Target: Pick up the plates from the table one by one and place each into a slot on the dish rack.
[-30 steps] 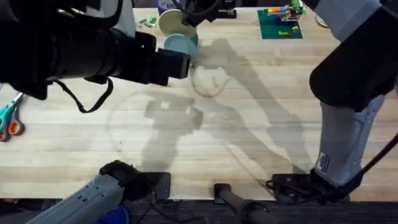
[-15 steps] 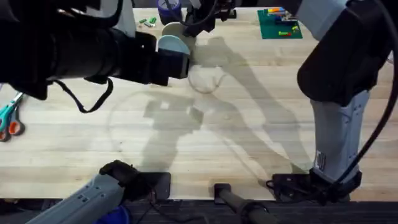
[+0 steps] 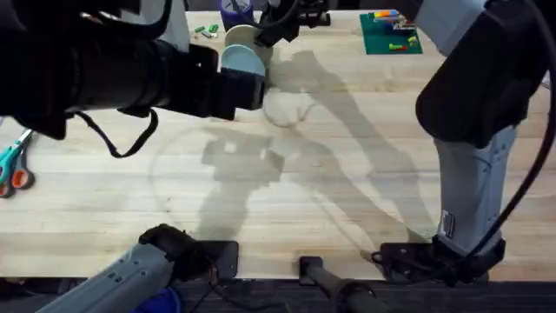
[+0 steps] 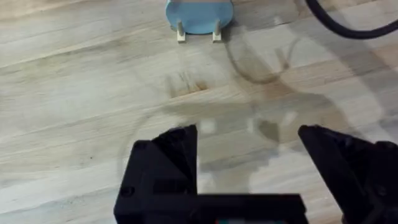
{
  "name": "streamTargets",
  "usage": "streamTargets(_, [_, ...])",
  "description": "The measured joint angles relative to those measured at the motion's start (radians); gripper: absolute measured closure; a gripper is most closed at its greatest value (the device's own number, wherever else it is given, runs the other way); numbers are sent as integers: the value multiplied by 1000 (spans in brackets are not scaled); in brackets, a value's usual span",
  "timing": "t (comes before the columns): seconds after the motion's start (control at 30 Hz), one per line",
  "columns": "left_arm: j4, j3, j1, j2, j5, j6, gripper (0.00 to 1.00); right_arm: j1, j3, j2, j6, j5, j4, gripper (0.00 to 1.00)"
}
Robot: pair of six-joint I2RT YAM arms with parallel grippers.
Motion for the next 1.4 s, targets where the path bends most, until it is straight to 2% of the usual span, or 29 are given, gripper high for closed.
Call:
streamTargets(0.43, [0,0,0,0,0,0,7,0,161,-1,32,38,-70,973])
streamTargets(0.77, [0,0,0,0,0,0,7,17,167,-1,59,102,-79,973])
streamTargets(1.4, [0,0,0,0,-3,0,7,26,174,-8,78,110,-119,973])
